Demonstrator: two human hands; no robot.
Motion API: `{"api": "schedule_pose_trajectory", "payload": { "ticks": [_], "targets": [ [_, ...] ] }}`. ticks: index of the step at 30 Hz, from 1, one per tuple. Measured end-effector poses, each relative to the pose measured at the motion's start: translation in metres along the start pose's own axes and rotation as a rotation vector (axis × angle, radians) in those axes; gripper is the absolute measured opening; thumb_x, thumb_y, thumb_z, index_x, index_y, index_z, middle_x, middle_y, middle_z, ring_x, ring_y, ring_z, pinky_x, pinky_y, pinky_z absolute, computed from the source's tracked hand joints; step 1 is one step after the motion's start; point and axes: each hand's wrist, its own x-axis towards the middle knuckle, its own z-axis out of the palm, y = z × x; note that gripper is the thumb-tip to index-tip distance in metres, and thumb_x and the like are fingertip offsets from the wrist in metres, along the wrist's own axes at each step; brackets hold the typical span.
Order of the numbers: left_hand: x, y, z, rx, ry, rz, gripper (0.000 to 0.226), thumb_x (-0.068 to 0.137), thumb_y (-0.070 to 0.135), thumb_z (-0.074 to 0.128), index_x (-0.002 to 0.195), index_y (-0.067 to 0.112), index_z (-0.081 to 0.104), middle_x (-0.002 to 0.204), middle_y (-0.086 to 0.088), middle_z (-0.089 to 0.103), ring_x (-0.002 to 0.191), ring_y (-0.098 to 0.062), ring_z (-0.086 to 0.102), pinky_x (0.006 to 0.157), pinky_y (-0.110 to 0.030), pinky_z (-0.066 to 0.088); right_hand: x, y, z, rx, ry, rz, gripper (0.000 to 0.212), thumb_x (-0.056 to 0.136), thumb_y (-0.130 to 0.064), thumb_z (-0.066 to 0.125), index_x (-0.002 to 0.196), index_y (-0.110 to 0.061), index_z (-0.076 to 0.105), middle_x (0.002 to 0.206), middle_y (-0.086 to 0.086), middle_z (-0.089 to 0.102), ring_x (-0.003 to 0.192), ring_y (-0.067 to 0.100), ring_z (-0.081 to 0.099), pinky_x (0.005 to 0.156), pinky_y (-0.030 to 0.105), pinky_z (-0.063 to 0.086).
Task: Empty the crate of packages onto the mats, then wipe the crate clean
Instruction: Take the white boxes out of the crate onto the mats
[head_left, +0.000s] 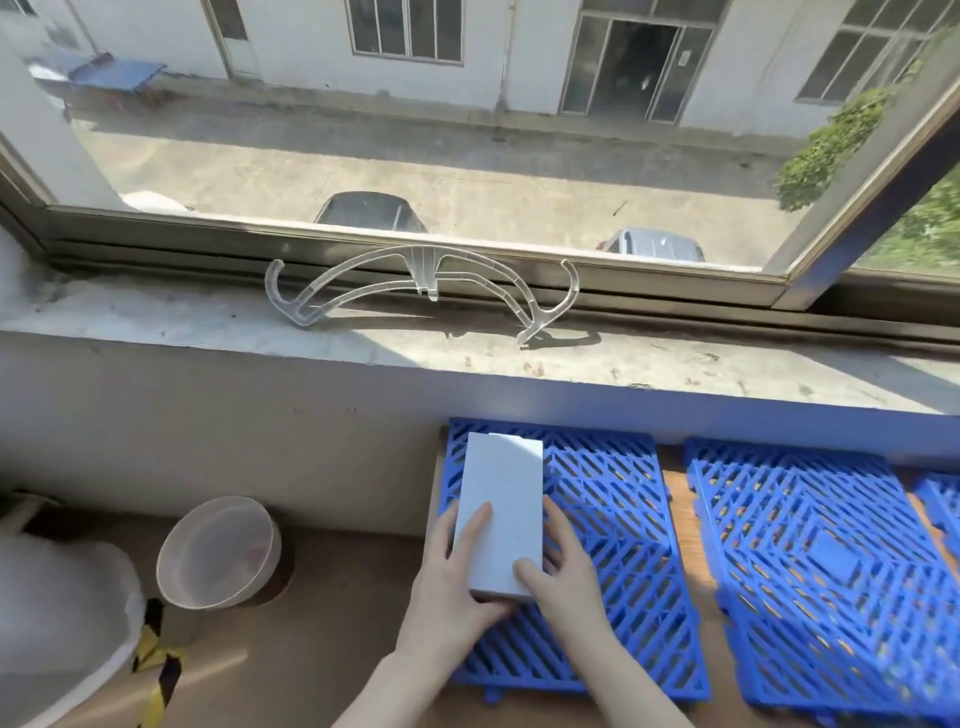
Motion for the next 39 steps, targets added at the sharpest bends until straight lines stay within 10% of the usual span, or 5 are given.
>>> {"api": "schedule_pose_trajectory", "payload": {
  "ticks": [12,18,27,39],
  "targets": [
    [-0.004,-0.013,-0.016,0.221,0.023,0.122,0.083,0.081,0.053,0.058,0.151,0.045,0.015,0.162,0.014,0.004,0.147,-0.003,0.010,0.114,-0.024,0.022,-0.024,0.014,0.008,-0.755,0.078,-0.358,0.048,0.100,-0.034,0.040,0.147,-0.033,0.031,0.152,-0.021,0.020,0.137,-0.001,0.024,0.114,0.028,0.030],
    [-0.011,-0.014,-0.019,0.496,-0.093,0.093,0.092,0.088,0.061,0.050,0.145,0.051,-0.021,0.155,0.020,-0.031,0.143,-0.007,-0.031,0.117,-0.034,-0.009,-0.027,0.023,0.003,-1.022,-0.041,-0.300,0.065,0.102,-0.044,0.024,0.143,-0.041,-0.026,0.148,-0.022,-0.037,0.141,-0.002,-0.021,0.113,0.024,-0.013],
    [-0.001,-0.009,-0.034,0.550,-0.169,0.096,0.083,0.080,0.075,0.022,0.147,0.047,-0.018,0.154,0.019,-0.032,0.143,-0.010,-0.030,0.117,-0.034,-0.008,-0.026,0.019,0.004,-1.048,-0.065,-0.290,0.068,0.101,-0.048,0.025,0.145,-0.036,-0.025,0.149,-0.019,-0.037,0.144,0.004,-0.016,0.118,0.032,-0.004],
    [-0.066,0.085,-0.026,0.093,0.213,0.068,0.042,0.093,0.028,0.061,0.133,0.030,0.050,0.126,0.016,0.054,0.120,-0.002,0.048,0.100,-0.022,0.039,-0.092,-0.020,-0.059,-0.793,0.106,-0.349,0.057,0.101,-0.040,0.038,0.149,-0.042,0.007,0.158,-0.019,0.001,0.145,0.004,0.012,0.114,0.024,0.019]
  ]
}}
